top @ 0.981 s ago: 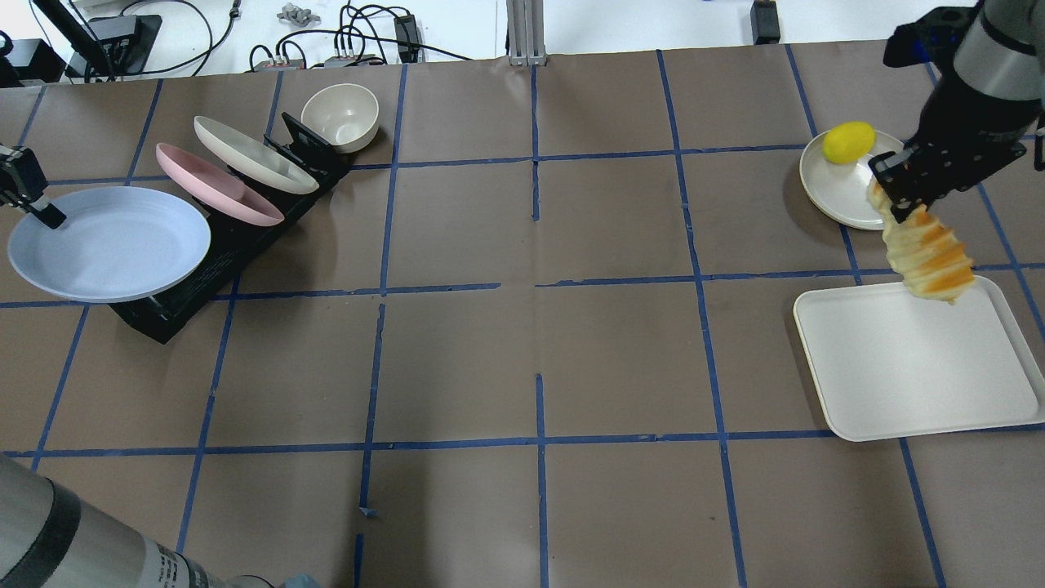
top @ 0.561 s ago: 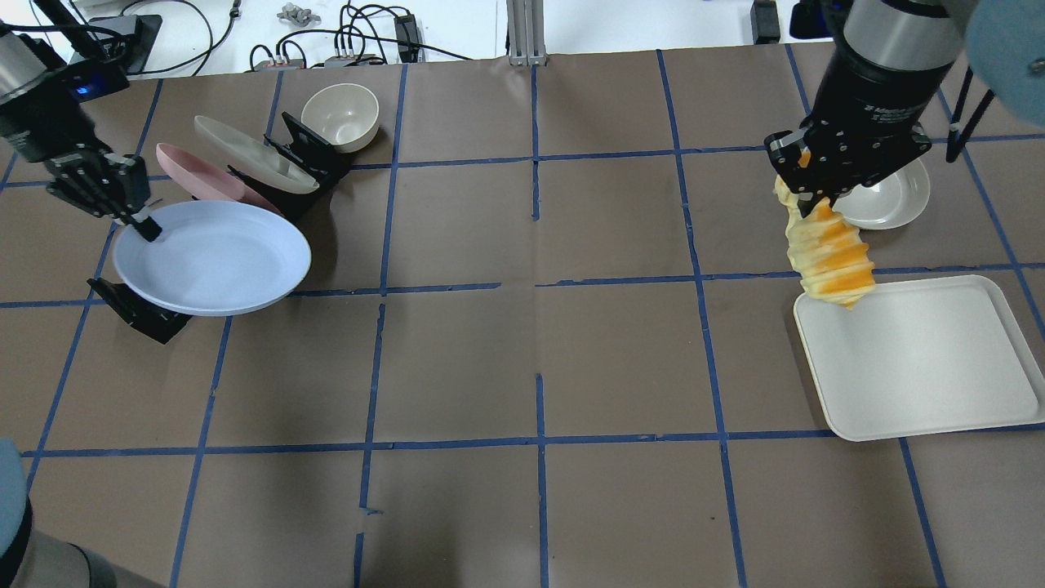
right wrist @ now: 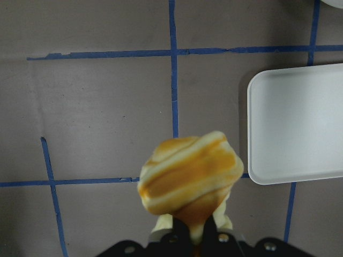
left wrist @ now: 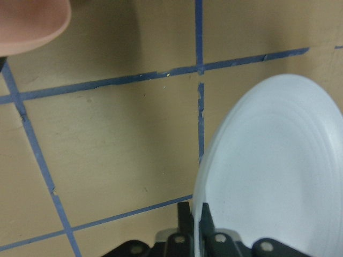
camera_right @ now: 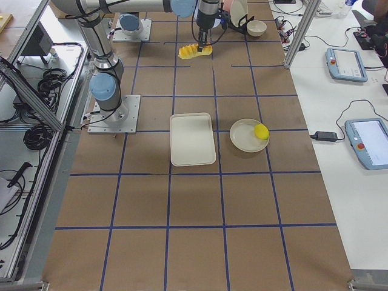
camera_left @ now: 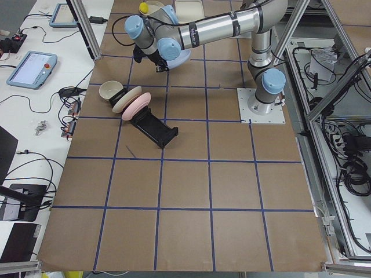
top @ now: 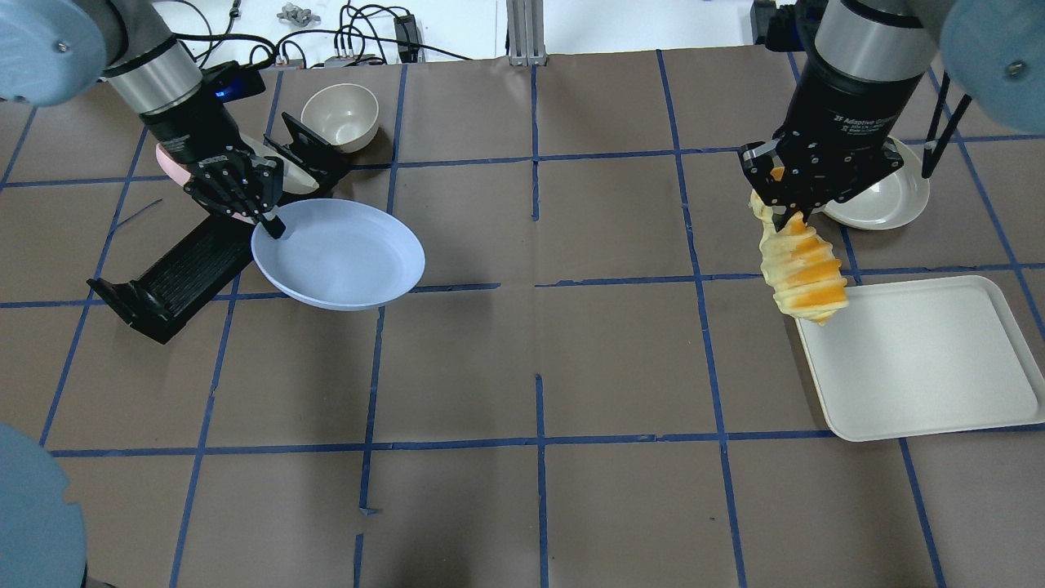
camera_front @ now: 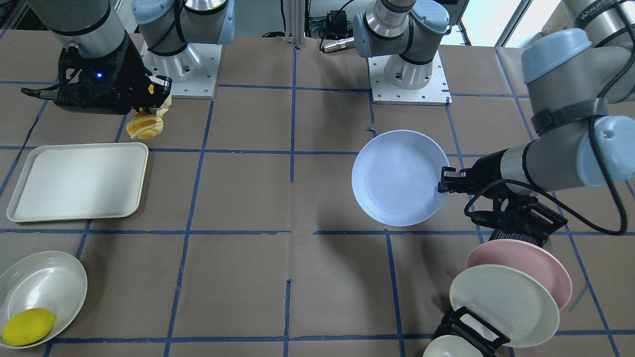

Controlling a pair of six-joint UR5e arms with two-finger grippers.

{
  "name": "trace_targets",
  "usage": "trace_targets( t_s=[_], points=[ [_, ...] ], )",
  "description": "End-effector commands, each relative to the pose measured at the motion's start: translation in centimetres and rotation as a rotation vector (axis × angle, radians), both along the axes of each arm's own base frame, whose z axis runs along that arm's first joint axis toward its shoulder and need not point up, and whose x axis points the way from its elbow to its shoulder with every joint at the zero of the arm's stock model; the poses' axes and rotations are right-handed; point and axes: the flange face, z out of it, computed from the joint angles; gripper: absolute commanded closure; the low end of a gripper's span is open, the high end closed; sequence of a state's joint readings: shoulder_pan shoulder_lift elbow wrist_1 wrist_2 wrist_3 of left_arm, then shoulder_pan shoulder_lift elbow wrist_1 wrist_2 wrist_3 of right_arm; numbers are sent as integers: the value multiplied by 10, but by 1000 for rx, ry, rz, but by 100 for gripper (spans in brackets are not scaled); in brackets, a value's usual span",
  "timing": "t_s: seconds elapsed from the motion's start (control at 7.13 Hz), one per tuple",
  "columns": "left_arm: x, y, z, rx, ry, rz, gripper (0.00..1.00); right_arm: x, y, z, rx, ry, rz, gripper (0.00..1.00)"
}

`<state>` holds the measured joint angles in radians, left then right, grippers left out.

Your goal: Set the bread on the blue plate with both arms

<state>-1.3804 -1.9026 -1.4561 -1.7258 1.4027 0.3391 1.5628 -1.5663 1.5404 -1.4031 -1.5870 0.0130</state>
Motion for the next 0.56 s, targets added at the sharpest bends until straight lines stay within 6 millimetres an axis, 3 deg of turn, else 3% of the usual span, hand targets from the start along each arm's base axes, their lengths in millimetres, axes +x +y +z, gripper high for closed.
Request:
trace_targets(
  t_s=[0.0,0.28,0.42],
  points=[
    [-35,5,-23,-28,18,22,91,0,1,-2,4,5,2,96],
    [-66,10,-23,-22,4,-2,91,0,-1,-5,7,7,2,96],
    [-67,10,-21,-25,4,0,91,2,-9,-12,10,7,5,96]
  ],
)
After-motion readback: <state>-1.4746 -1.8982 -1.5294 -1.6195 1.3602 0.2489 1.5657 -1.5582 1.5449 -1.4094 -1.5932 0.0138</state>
